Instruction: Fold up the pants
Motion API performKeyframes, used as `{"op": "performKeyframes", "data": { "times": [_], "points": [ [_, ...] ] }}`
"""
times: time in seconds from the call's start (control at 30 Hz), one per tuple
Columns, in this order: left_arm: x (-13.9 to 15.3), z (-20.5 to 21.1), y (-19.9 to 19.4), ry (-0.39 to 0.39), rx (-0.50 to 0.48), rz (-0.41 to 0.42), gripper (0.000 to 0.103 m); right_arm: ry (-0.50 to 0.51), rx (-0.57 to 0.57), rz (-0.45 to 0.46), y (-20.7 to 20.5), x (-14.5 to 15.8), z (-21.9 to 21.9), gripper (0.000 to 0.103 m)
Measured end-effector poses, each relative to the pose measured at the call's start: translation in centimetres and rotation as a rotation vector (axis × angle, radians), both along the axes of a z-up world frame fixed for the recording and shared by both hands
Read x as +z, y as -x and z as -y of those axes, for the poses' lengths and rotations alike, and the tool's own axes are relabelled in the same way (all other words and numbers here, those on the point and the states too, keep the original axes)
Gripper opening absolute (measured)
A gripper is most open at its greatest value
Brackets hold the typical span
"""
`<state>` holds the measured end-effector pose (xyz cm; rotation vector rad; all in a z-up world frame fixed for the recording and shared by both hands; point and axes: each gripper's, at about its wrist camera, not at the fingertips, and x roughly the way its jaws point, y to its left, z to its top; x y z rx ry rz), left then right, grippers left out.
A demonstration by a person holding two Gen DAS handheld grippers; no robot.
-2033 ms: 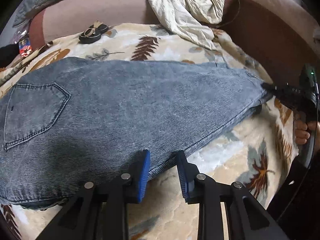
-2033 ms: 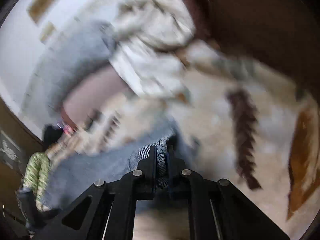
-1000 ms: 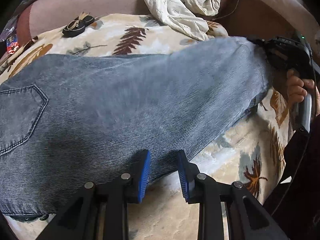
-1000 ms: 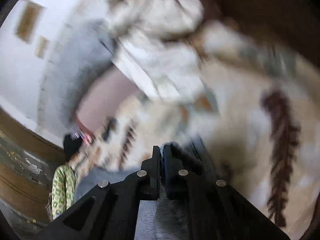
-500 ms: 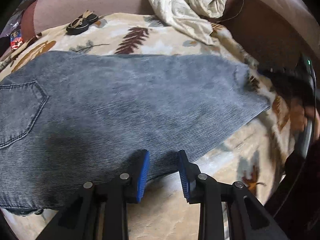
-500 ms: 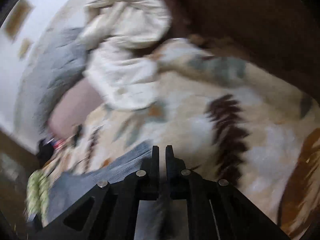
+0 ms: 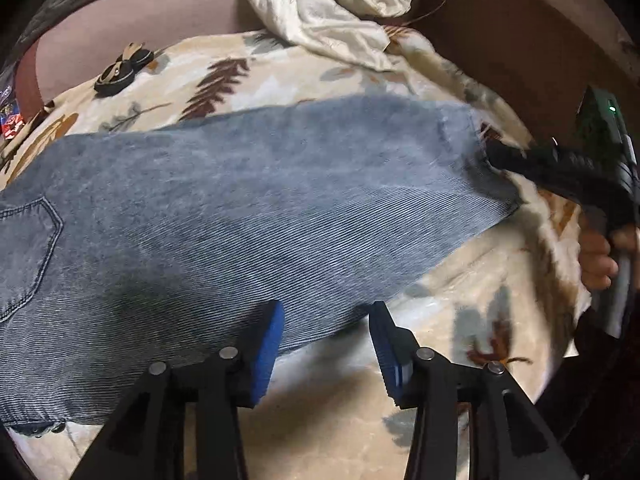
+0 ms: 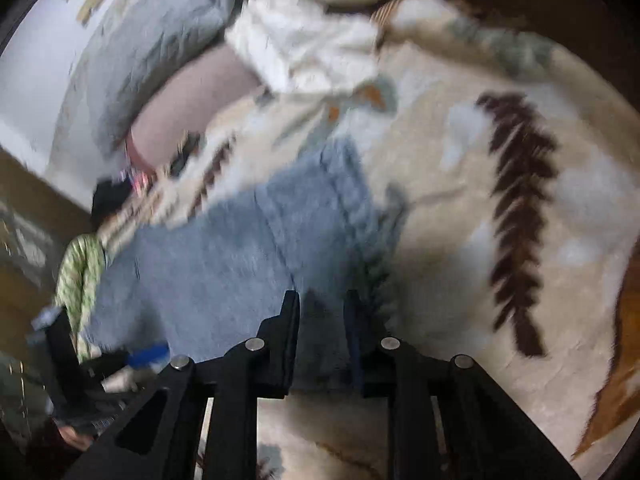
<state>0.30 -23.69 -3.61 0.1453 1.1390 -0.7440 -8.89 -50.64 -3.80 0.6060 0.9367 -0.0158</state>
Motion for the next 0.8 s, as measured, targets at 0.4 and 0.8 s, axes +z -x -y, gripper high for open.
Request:
{"op": "performKeyframes", "data": {
  "times": [0.4, 0.8],
  "points": [
    [-0.4, 5.3, -0.7, 0.062, -0.061, -0.034, 0.048, -0.476, -0.226, 0.056, -6.1, -3.4, 6.0, 0.061],
    [-1.2, 5.1, 0.0, 0.066, -0.081, 0.0, 0.051, -0.116, -0.137, 0.223, -9.0, 1.3, 2.4, 0.005]
  ]
}}
